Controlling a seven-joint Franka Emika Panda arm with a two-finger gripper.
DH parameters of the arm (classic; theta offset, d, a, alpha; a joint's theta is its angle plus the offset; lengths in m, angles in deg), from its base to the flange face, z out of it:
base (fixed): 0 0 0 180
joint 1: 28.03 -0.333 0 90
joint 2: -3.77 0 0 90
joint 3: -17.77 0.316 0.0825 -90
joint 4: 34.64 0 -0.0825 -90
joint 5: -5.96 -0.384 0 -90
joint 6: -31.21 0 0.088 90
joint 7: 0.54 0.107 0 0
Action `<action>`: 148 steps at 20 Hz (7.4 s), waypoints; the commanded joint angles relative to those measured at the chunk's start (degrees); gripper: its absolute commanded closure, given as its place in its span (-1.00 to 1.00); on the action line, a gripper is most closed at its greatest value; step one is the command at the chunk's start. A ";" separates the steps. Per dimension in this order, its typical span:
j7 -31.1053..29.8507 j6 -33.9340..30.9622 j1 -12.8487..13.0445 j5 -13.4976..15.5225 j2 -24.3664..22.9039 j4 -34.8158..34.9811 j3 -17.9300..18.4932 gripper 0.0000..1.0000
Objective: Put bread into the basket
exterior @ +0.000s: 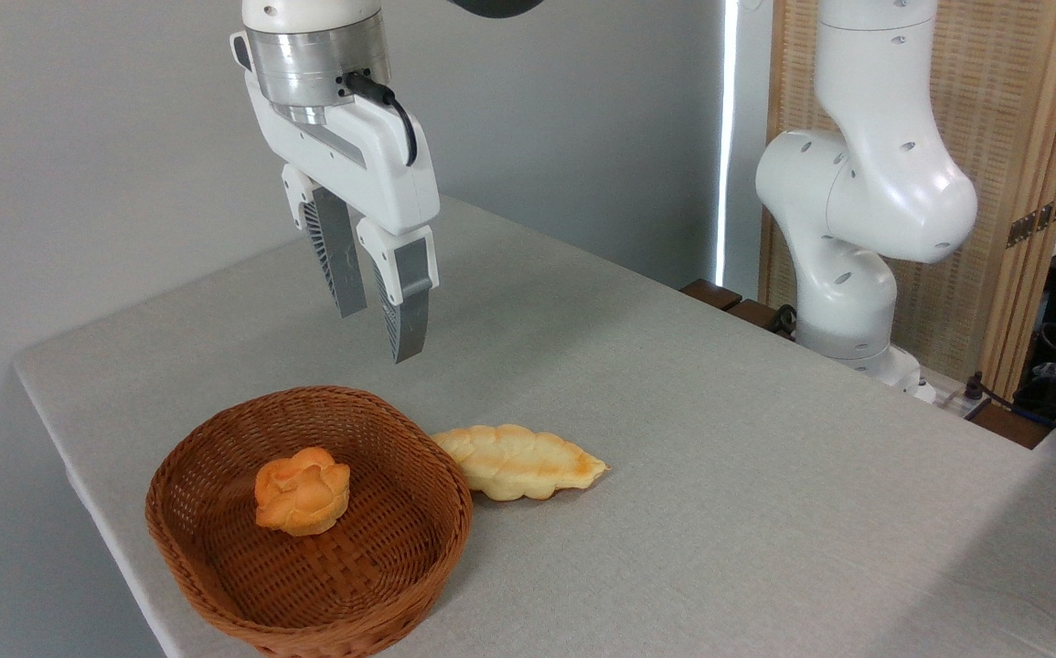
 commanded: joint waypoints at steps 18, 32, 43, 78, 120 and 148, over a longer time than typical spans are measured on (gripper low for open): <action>1.05 -1.21 -0.21 2.73 -0.06 -2.30 1.10 -1.00; 10.44 -1.56 -0.03 2.55 -1.46 -0.03 1.10 -1.00; 40.21 -1.56 -0.12 2.20 -9.45 12.53 4.96 -1.00; 48.95 12.76 3.13 -8.96 -10.69 34.61 5.05 -1.00; 48.42 24.01 4.54 -2.11 -8.76 37.33 4.97 -0.88; 48.07 22.87 4.54 -1.75 -9.72 37.25 4.97 0.00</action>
